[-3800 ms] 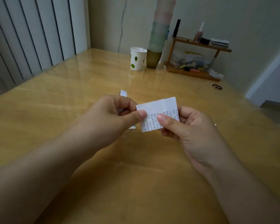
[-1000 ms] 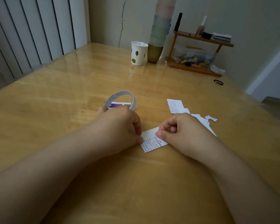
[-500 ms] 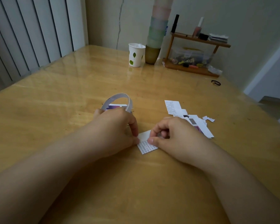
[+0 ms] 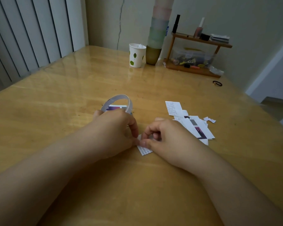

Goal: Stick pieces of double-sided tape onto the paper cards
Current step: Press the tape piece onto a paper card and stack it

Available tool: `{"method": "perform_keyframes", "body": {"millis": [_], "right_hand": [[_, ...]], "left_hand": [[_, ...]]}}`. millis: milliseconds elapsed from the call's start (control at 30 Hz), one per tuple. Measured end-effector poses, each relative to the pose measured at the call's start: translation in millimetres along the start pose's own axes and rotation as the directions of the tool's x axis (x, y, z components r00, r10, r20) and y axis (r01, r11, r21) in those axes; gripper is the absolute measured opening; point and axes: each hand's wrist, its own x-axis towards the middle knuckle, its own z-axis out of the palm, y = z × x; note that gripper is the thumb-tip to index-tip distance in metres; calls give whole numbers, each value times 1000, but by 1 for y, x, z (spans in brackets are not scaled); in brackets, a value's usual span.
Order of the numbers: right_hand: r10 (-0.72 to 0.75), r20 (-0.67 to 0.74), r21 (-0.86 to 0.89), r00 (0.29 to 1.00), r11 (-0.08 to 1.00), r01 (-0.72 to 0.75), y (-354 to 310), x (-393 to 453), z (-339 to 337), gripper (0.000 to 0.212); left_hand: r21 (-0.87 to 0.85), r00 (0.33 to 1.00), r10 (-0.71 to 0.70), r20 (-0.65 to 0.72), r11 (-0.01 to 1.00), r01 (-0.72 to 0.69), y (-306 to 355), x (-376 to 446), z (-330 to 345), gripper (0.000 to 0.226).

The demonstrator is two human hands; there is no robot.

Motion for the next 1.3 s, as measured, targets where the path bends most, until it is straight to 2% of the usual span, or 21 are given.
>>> {"method": "perform_keyframes", "body": {"millis": [167, 333, 500, 700, 833, 933, 967, 1033, 1133, 1233, 1300], "right_hand": [[92, -80, -27, 992, 995, -95, 11, 3, -8, 12], [-3, 23, 3, 1000, 1000, 3, 2, -2, -4, 15], [44, -78, -20, 996, 999, -46, 7, 6, -2, 17], [-7, 40, 15, 999, 1000, 6, 7, -3, -6, 12], [8, -41, -17, 999, 1000, -9, 8, 6, 0, 17], [7, -98, -70, 995, 997, -14, 19, 6, -3, 7], [16, -91, -61, 996, 998, -21, 22, 4, -5, 16], [28, -43, -27, 999, 999, -29, 26, -1, -13, 35], [25, 77, -123, 997, 992, -16, 23, -4, -20, 50], [45, 123, -170, 991, 985, -24, 21, -4, -21, 41], [45, 119, -158, 992, 987, -26, 21, -5, -21, 39]], "left_hand": [[-16, 1000, -15, 15, 1000, 16, 0, -1, -1, 7], [-4, 1000, -4, 1, 1000, 4, 1, -1, -1, 8], [0, 1000, -8, 9, 1000, 8, 0, -1, -1, 12], [1, 1000, -18, 10, 1000, 18, 2, -2, -3, 6], [7, 1000, -14, 15, 1000, 14, 2, -2, -3, 8], [-3, 1000, -11, 15, 1000, 11, 2, -4, -4, 8], [-10, 1000, -13, 4, 1000, 13, 2, -4, -4, 7], [-59, 998, -40, -40, 998, 37, 2, -4, -5, 9], [-240, 986, -66, -155, 970, 27, 1, -5, -11, 35], [-393, 953, -101, -285, 919, -20, -1, -8, -23, 57], [-485, 932, -175, -318, 874, -2, 0, -9, -28, 58]]}}
